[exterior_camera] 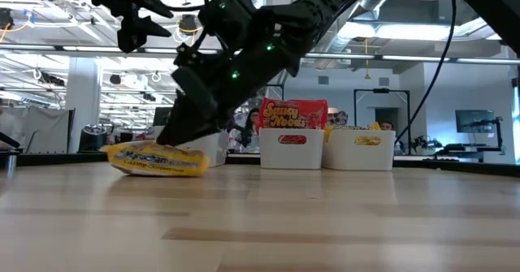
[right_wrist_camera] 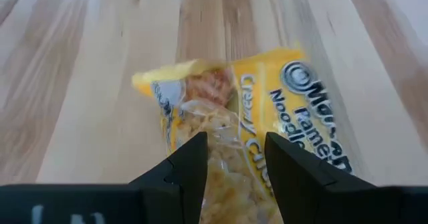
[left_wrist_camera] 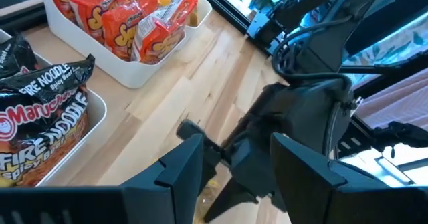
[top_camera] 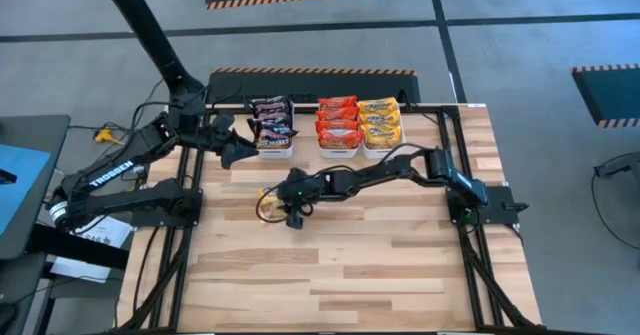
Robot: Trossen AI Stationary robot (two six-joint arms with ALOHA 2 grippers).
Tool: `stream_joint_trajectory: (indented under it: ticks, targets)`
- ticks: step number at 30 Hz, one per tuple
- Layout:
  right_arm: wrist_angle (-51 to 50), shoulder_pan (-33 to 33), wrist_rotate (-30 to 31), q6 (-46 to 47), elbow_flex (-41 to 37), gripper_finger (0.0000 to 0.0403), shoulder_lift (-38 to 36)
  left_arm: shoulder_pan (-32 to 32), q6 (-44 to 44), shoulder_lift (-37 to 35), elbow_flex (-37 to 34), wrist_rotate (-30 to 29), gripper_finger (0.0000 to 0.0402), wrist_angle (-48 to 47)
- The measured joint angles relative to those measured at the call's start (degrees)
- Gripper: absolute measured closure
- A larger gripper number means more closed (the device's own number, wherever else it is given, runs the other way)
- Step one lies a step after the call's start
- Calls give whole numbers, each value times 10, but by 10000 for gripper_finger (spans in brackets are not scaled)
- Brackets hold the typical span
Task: Sort Maruchan noodles
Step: Put the yellow noodle pack into the right white bin
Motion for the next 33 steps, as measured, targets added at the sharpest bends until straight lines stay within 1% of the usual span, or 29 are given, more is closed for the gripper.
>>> stream_joint_trajectory:
  ticks: [7,10,12,17,18,22,28,33]
  targets:
    - [-53,5,2,21,5,230,13,0,0,0,0,0,237,0]
    - [-84,7,1,53,6,246,12,0,1,0,0,0,237,0]
    - [-100,8,-1,69,6,273,17,0,8,0,0,0,237,-1]
    - [-103,12,-2,94,7,376,18,0,17,0,0,-1,237,-3]
    - [-104,13,-3,93,8,387,18,0,17,0,0,-1,237,-3]
    - [-131,20,-4,93,30,391,21,0,18,0,0,-2,237,-3]
    - [-229,34,-1,70,81,398,5,0,21,0,0,-2,237,-6]
    - [-330,48,50,66,117,399,-17,0,26,0,0,-10,237,-19]
